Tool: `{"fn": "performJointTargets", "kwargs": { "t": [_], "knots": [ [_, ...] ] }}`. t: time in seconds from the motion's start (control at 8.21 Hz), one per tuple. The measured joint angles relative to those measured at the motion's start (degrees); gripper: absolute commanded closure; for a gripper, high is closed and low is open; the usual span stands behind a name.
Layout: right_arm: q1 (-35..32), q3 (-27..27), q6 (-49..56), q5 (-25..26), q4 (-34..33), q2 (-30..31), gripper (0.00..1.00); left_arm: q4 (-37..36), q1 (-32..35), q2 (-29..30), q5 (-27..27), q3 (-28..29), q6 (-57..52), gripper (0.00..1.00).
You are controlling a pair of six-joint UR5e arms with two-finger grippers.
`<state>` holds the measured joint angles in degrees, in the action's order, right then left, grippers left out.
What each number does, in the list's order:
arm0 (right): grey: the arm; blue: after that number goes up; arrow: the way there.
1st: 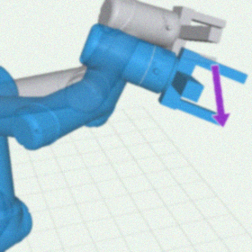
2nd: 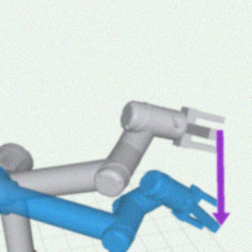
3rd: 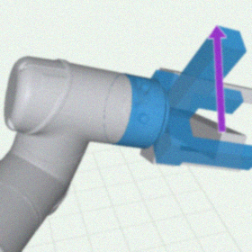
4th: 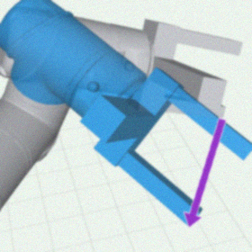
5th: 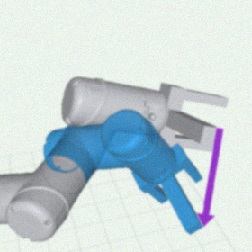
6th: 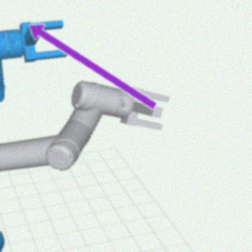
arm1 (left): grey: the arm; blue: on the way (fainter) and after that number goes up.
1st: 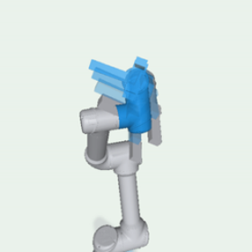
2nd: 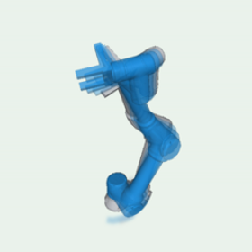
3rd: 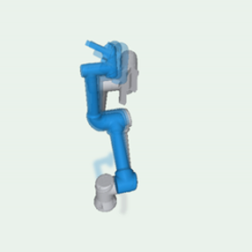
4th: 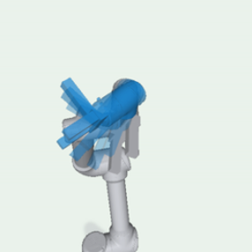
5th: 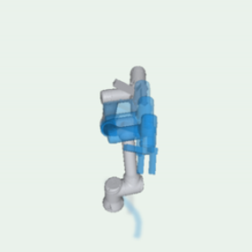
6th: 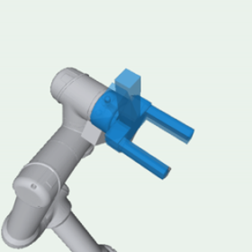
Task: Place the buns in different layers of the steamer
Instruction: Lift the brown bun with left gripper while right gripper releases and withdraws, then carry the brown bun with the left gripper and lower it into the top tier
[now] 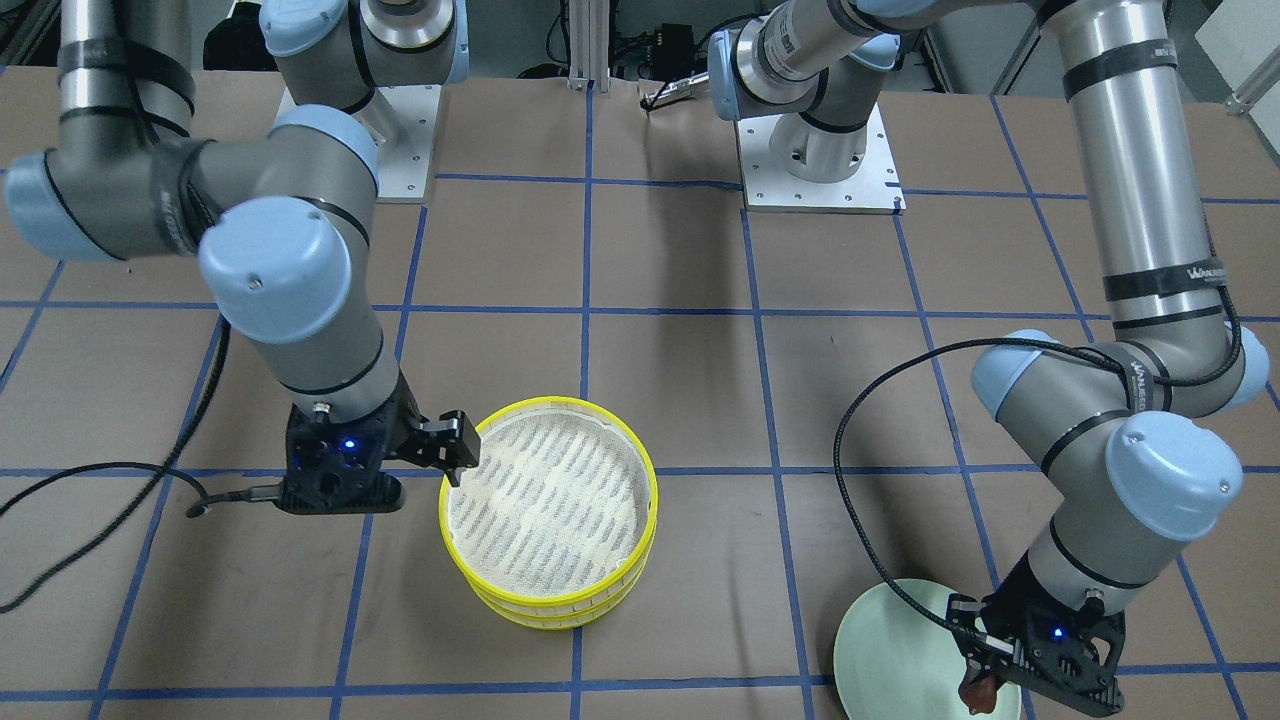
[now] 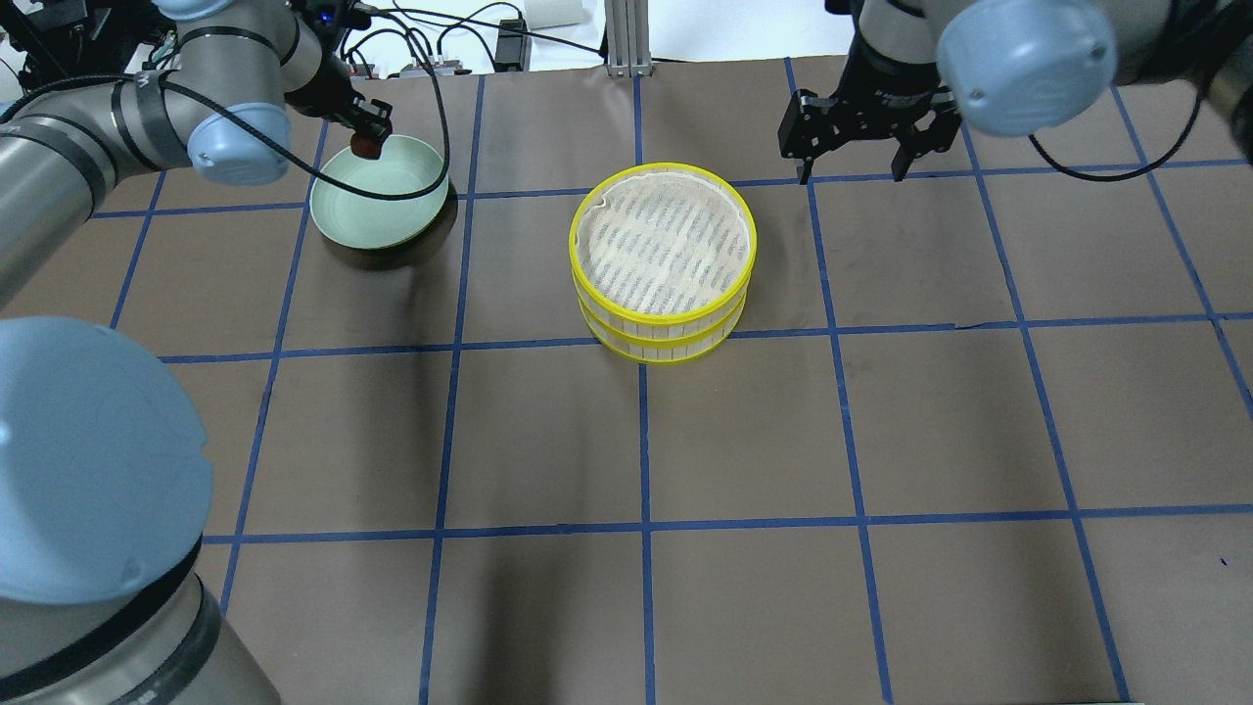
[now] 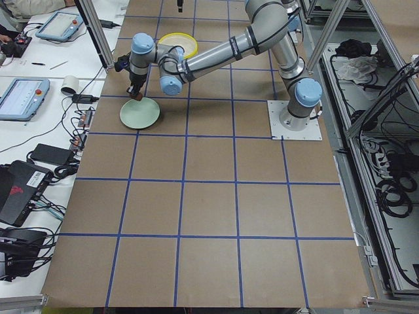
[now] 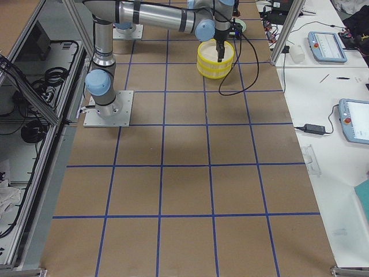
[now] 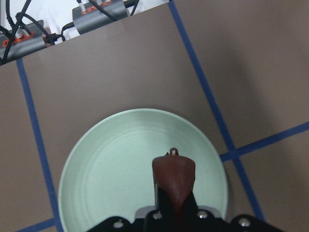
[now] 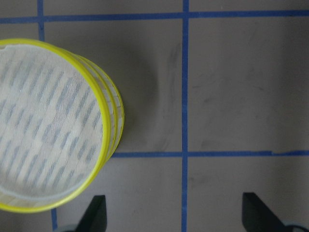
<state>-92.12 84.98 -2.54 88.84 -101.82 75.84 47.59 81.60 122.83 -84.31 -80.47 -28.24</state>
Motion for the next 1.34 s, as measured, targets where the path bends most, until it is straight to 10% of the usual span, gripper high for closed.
{"fn": "performJointTargets", "kwargs": {
  "t": [0.37,0.85,1.22,1.34],
  "knots": [
    [0.56,-4.43,0.05,-0.26,16.06,6.59,0.00,0.94,8.32,-4.80,0.18,-2.58,23.29,1.00],
    [-0.07,-2.29,-0.33,-0.12,18.43,7.79,0.00,0.28,21.84,-6.05,2.21,-4.23,51.79,1.00],
    [0.06,-1.25,-0.46,-0.02,17.07,7.82,0.00,-1.02,26.75,-5.00,4.66,-7.16,62.62,0.07],
    [0.08,-0.87,-0.34,-0.13,16.84,7.82,0.00,-1.18,27.46,-4.93,4.80,-7.69,64.52,0.00]
  ]
}}
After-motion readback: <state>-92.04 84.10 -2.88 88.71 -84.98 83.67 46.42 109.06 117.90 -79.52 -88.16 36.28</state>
